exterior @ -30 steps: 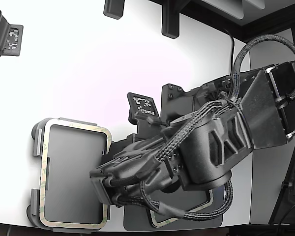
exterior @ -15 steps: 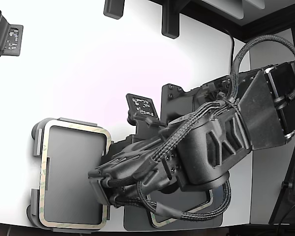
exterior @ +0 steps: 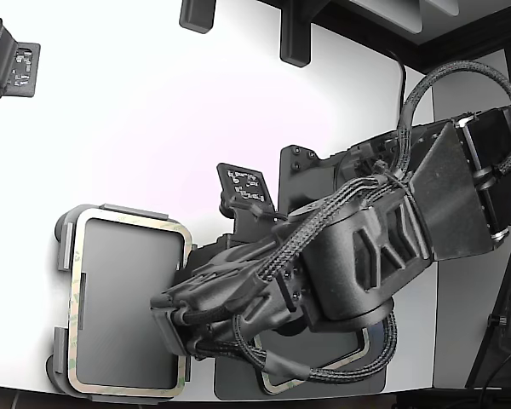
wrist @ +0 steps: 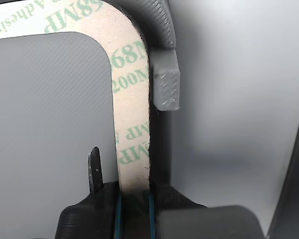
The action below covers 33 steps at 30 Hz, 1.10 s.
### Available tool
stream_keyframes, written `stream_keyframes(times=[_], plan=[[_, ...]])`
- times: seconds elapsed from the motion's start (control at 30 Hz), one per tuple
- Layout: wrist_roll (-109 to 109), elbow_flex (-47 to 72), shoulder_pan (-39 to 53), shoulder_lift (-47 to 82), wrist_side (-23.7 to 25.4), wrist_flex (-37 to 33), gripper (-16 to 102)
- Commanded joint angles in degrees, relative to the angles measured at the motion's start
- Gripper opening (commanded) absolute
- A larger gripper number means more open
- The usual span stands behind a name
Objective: Grab top frame and put it into gray box.
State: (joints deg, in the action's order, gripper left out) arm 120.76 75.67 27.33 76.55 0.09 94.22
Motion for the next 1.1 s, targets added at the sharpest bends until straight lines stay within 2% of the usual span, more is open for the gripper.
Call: stream_keyframes(times=[0.0, 1.07], plan=[[0.4, -1.5, -0.8, 1.1, 0.2, 0.3, -11], [0.6, -1.1, -0.8, 0.6, -0.3, -1.1, -11]])
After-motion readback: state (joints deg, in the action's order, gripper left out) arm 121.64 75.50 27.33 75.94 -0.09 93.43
